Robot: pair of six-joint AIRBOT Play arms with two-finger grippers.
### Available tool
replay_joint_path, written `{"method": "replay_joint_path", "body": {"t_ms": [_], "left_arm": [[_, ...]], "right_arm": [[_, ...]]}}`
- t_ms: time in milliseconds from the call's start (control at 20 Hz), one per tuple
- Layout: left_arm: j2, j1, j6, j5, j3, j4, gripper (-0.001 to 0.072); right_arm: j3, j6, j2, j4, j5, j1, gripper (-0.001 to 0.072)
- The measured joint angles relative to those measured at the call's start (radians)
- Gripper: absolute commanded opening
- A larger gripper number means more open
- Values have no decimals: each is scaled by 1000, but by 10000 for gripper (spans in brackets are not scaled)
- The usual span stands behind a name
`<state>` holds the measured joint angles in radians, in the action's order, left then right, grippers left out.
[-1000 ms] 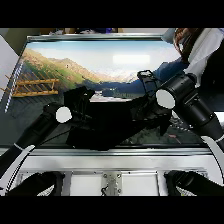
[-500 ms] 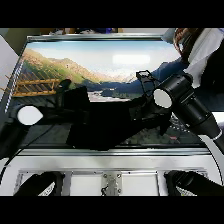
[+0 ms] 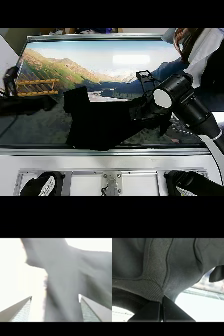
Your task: Fold the clothes and pants, and hang the long-sleeved shirts on hangers.
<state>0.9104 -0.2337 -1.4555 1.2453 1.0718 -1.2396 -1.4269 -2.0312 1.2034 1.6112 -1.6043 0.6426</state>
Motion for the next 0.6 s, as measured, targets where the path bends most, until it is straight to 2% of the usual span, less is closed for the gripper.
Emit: {"method": "replay_joint_path", "body": {"t_ms": [300, 600], "left_arm": [[243, -161, 23, -104, 182, -336, 639], [477, -245, 26, -298, 298, -444, 638]], "right_arm": [[0, 0, 0, 0, 0, 0, 24], [0, 0, 0, 0, 0, 0, 24]]}}
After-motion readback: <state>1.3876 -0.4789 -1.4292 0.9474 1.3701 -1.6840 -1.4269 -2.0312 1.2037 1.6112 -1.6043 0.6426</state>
